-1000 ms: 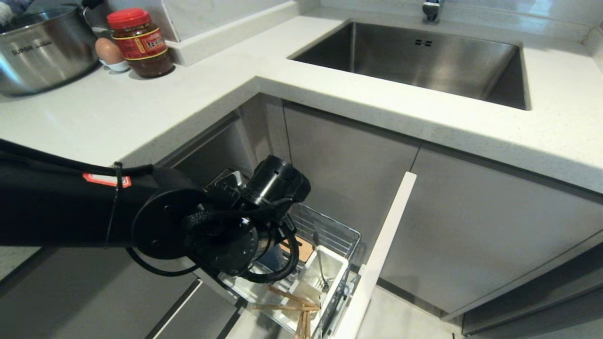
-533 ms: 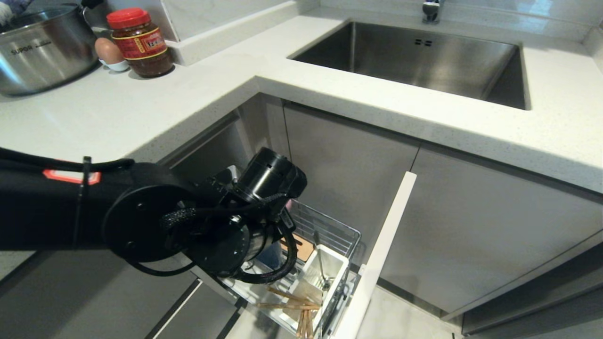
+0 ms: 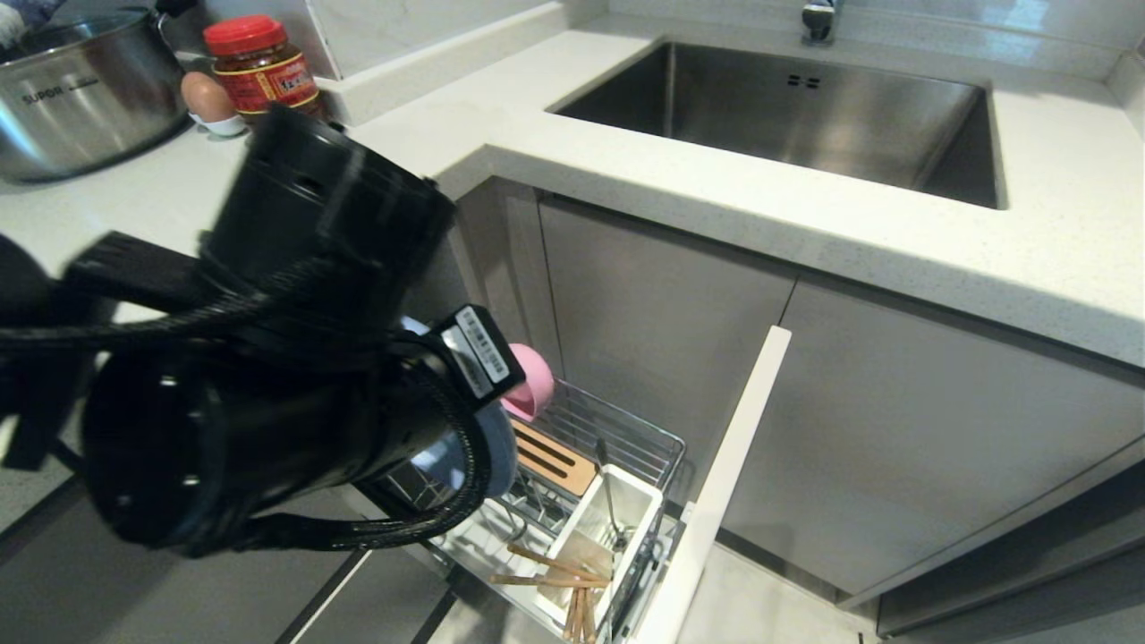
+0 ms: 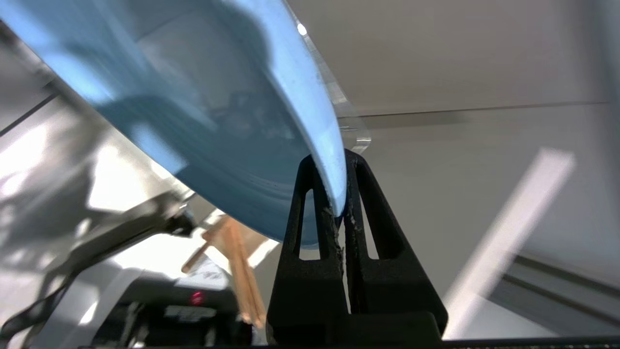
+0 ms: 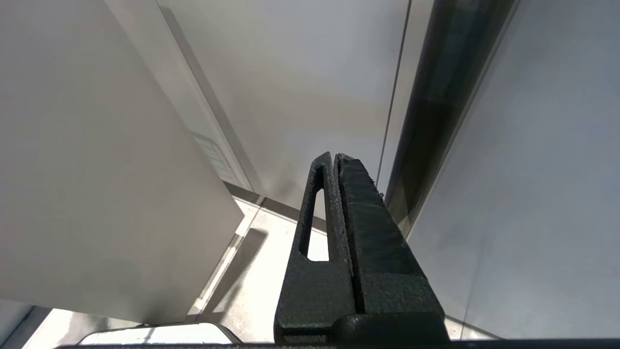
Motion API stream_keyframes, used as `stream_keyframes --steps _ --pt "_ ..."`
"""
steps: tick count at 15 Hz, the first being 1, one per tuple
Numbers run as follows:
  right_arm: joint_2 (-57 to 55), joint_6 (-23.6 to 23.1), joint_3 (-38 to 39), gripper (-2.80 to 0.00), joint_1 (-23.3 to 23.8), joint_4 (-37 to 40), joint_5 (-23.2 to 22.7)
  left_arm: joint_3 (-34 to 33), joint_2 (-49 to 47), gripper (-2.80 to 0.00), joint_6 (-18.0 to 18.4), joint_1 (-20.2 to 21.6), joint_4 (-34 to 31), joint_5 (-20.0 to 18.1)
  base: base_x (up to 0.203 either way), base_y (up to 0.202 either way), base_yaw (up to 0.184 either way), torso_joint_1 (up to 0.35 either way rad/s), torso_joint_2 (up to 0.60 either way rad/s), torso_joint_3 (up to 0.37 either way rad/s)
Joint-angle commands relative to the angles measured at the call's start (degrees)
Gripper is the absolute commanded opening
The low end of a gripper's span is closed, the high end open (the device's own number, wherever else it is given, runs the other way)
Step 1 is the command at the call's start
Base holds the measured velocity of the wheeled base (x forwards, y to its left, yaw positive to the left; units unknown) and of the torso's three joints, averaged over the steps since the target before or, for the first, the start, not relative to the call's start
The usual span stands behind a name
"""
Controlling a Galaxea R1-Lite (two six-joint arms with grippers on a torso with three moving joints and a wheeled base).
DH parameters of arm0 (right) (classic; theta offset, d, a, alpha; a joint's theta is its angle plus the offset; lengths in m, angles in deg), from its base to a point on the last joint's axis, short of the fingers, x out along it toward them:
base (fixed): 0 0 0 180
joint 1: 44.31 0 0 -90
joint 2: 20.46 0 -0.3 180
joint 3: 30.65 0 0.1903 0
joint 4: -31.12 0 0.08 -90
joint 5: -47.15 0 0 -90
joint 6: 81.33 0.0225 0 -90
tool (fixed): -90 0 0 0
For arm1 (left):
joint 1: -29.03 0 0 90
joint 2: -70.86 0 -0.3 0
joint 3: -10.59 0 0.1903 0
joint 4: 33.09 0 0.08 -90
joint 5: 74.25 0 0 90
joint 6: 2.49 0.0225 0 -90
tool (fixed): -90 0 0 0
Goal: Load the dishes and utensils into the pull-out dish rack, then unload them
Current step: Take the plate out of the cupboard
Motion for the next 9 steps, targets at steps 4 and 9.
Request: stream_keyframes --steps 4,9 --pt "0.24 0.03 0.00 -2.80 0.02 -0.02 0.01 4.67 15.12 -2.80 7.22 -2.08 -0.09 1.06 0.000 0.000 0.000 0.000 0.00 0.000" --pt "0.24 0.03 0.00 -2.80 0.02 -0.02 0.01 11.12 24.08 -2.80 15.44 -1.44 0.22 1.04 0.000 0.000 0.000 0.000 0.00 0.000"
